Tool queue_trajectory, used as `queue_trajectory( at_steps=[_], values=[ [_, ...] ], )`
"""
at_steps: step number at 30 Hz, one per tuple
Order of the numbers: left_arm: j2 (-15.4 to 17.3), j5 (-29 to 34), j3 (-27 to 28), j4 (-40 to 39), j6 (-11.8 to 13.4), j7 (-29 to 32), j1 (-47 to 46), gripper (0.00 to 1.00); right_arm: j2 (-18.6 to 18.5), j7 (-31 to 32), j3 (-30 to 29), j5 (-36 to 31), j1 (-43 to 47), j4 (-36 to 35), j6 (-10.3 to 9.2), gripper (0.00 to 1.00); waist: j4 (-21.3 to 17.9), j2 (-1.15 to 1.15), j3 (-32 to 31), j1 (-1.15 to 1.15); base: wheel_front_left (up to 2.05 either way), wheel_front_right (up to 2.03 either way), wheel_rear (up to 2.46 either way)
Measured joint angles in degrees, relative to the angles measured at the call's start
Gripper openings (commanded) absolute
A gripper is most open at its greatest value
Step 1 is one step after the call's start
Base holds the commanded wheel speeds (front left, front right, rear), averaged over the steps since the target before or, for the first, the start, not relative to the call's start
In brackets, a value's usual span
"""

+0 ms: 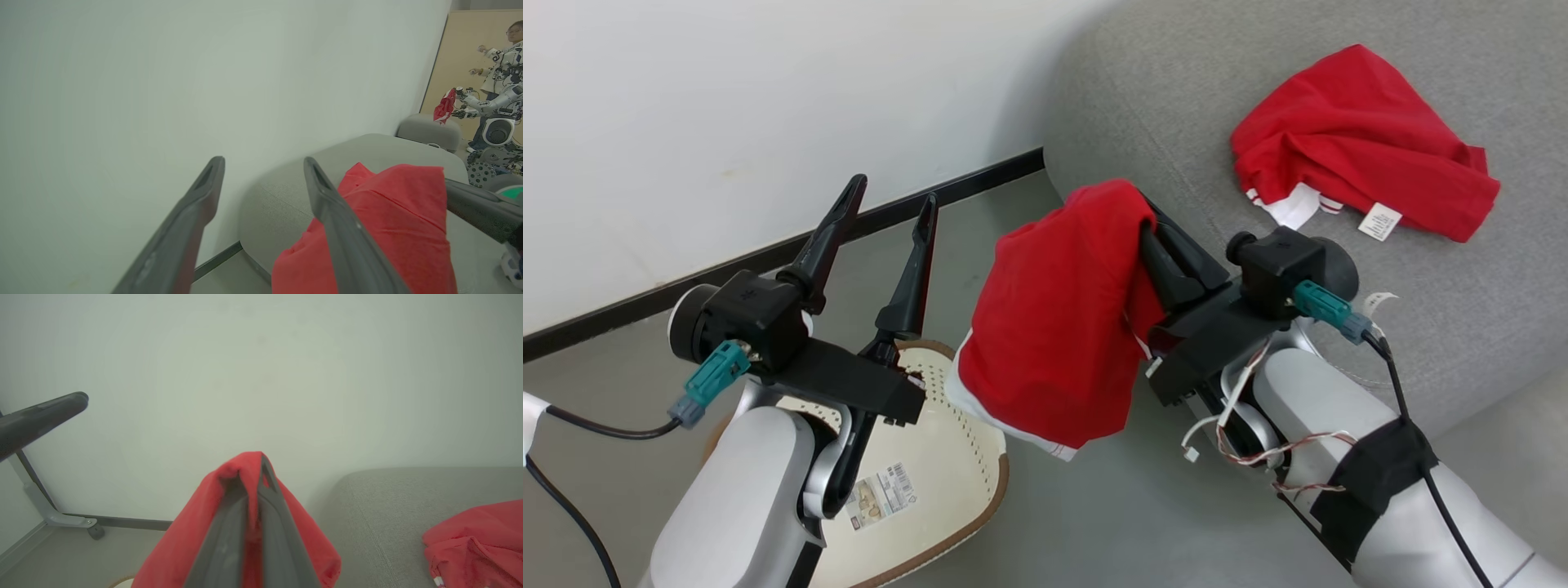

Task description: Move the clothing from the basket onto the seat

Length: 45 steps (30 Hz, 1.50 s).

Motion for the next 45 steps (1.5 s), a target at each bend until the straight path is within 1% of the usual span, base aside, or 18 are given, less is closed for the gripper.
queue_trajectory(
  at_steps=[6,8,15,27,31,38,41,45],
  values=[
    [-0.05,0.00,-0.15,0.16,0.02,-0.45,0.09,1.00,-1.55,0.00,-1.23,-0.03,2.54,-2.35,-0.74,0.00,-2.00,0.00,-0.47,0.00,0.00,0.00,0.00],
    [-0.05,0.01,-0.33,0.01,0.43,-0.45,0.44,1.00,-1.83,-0.01,-1.69,-0.23,3.33,-3.83,-0.97,0.00,-2.91,0.00,-0.57,0.00,0.00,0.00,0.00],
    [-0.27,0.10,-1.02,-0.31,0.43,-0.45,0.83,1.00,-3.07,-0.01,-3.10,-0.62,4.55,-6.47,-1.54,0.00,-4.15,0.00,-0.09,0.01,0.00,0.00,0.00],
    [-0.03,0.10,-0.96,-0.15,0.44,-0.38,0.88,1.00,-3.02,-0.01,-4.19,-1.34,5.67,-9.58,-2.21,0.00,-5.04,0.00,0.50,0.01,0.00,0.00,0.00],
    [0.63,0.10,-0.51,-0.34,0.51,-0.38,0.95,1.00,-2.94,-0.01,-4.45,-1.53,5.91,-10.66,-2.23,0.00,-5.79,0.00,0.91,0.01,0.00,0.00,0.00],
    [0.69,0.11,-0.69,-0.69,0.51,-0.37,1.17,1.00,-2.93,-0.01,-4.98,-2.23,6.45,-11.62,-2.27,0.00,-7.20,0.00,1.78,0.02,0.00,0.00,0.00],
    [0.24,0.15,-1.40,-0.55,0.48,-0.36,1.15,1.00,-3.05,-0.01,-5.86,-2.61,6.98,-12.00,-2.71,0.00,-7.56,0.00,2.10,0.01,0.00,0.00,0.00],
    [0.29,0.16,-1.51,-0.55,0.43,-0.30,1.15,1.00,-3.76,-0.01,-7.46,-2.70,7.06,-12.09,-2.77,0.00,-7.78,0.00,2.41,0.01,0.00,0.00,0.00]
  ],
)
